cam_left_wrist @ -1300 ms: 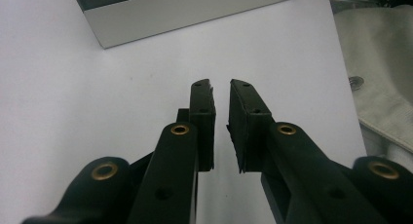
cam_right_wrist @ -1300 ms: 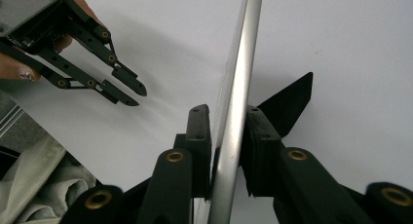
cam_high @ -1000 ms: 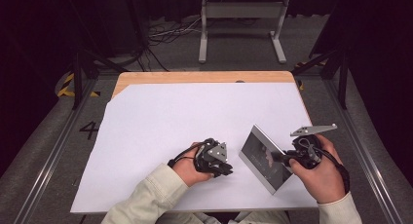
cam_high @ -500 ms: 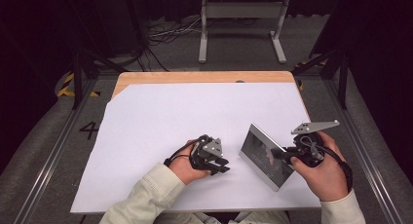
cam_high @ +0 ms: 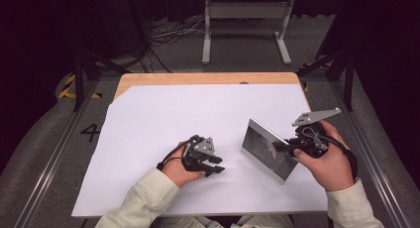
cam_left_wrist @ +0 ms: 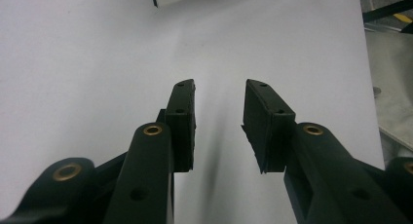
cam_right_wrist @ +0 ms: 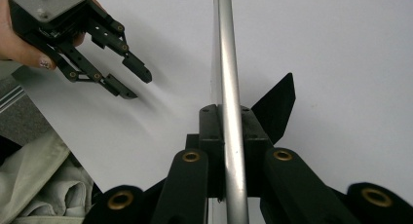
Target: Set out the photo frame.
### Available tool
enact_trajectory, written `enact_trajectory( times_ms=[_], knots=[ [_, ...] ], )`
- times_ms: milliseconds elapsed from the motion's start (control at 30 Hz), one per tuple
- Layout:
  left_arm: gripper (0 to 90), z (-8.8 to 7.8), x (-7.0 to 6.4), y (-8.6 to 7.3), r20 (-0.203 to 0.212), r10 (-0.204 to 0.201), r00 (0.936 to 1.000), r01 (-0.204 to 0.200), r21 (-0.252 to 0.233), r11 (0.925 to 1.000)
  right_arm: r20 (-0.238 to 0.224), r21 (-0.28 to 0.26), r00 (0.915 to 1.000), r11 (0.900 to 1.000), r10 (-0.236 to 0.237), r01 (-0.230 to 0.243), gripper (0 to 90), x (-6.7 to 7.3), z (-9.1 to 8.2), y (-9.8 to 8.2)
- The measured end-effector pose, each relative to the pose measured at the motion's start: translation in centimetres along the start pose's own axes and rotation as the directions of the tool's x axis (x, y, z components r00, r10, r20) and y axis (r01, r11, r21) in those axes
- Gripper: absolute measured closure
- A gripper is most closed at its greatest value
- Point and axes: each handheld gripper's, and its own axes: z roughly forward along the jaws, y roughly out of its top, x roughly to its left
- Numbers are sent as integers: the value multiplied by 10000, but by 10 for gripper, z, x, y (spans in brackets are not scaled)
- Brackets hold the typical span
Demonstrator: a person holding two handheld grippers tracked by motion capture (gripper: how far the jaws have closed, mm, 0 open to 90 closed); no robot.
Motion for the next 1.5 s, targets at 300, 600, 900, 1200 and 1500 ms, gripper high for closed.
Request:
enact_trajectory(
  times_ms=[300, 600, 900, 1200, 1500],
  knots=[
    [602, -12, 1, -14, -381, -437, 9983, 431, -146, 9990, -250, 217, 9958, 9958, -879, 884, 842, 0, 5, 24],
    [580, -21, 4, -27, -714, -841, 9939, 824, -273, 9962, -665, 301, 9897, 9912, -1266, 1288, 842, -6, 11, 43],
    [542, -30, 12, -40, -1029, -1382, 9850, 1333, -535, 9896, -1025, 245, 9741, 9785, -2013, 2048, 842, -8, 15, 59],
    [521, -34, 16, -49, -1375, -1556, 9782, 1493, -554, 9872, -1257, 256, 9570, 9634, -2616, 2667, 842, -7, 23, 72],
    [509, -37, 16, -53, -1511, -1763, 9727, 1677, -675, 9835, -1443, 262, 9357, 9440, -3220, 3289, 842, -8, 33, 83]
  ],
)
